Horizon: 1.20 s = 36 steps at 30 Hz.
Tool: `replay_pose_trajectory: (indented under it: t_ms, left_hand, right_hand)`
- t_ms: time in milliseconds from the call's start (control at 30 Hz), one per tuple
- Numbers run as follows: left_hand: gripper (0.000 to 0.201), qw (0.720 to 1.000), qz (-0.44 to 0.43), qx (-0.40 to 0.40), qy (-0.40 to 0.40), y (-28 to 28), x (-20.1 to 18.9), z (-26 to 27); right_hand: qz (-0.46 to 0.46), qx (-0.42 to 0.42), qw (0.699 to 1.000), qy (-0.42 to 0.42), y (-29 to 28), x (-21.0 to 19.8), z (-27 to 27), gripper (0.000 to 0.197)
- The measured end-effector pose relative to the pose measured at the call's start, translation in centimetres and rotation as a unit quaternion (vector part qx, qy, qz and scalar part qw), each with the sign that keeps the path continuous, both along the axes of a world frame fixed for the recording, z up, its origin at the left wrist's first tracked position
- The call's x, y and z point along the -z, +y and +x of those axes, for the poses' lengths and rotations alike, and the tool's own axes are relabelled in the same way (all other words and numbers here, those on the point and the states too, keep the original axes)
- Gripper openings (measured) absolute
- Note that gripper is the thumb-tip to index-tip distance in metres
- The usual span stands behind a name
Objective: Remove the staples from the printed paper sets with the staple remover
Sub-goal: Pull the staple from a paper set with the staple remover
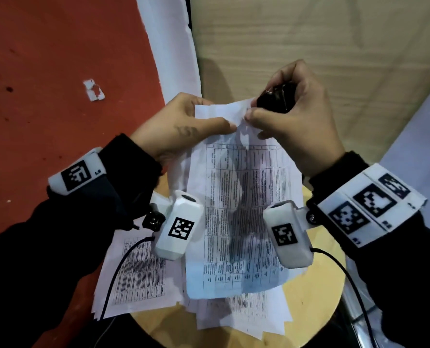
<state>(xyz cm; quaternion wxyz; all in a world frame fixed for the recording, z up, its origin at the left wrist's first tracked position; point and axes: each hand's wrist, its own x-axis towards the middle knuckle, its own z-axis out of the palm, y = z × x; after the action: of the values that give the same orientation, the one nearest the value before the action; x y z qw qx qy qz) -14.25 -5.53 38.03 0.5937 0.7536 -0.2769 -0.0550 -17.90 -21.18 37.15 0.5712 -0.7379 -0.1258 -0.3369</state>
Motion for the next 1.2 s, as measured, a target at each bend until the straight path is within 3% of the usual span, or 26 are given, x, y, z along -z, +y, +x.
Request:
replay_pose_trajectory:
  t_ms: [100,200,400,533,633,833,1000,1100,1200]
  left_hand:
    - [0.029,1.0,-0.001,-0.003,-0.018,0.1,0.0,0.1]
    - [0.027,1.0,0.005,0.005,-0.027,0.0,-0.2,0.0]
    - [0.028,0.997,0.042,0.0,-0.06,0.0,-0.5,0.2]
    - [0.045,0.991,0.074,-0.029,-0.105,-0.1,-0.3,0.5]
    - [0.049,0.984,0.08,-0.065,-0.143,-0.3,-0.1,0.7]
    - [0.012,0.963,0.122,-0.096,-0.22,-0.2,-0.1,0.6]
    - [0.035,0.956,0.137,-0.109,-0.235,-0.4,0.2,0.6]
    - [0.034,0.962,0.122,-0.102,-0.223,-0.5,0.6,0.9]
    - [0.031,0.969,0.102,-0.111,-0.194,-0.5,1.0,1.4]
  right_hand:
    - [-0.027,-0.008,0.999,0.014,0.2,-0.1,-0.1,0.038]
    - [-0.077,0.016,0.997,0.01,0.6,0.0,-0.1,0.038]
    - [-0.086,0.042,0.995,-0.007,0.7,-0.1,0.0,0.035]
    - [-0.084,0.05,0.995,-0.014,0.8,0.1,0.2,0.035]
    - [-0.036,0.044,0.998,0.005,1.4,0.5,0.4,0.033]
    - [0.076,0.005,0.993,0.089,1.2,1.0,0.6,0.035]
    - [0.138,-0.051,0.977,0.157,0.8,1.2,0.9,0.037]
    - [0.206,-0.078,0.961,0.169,1.1,1.3,1.0,0.036]
    - [0.234,-0.006,0.966,0.113,1.6,1.6,1.3,0.037]
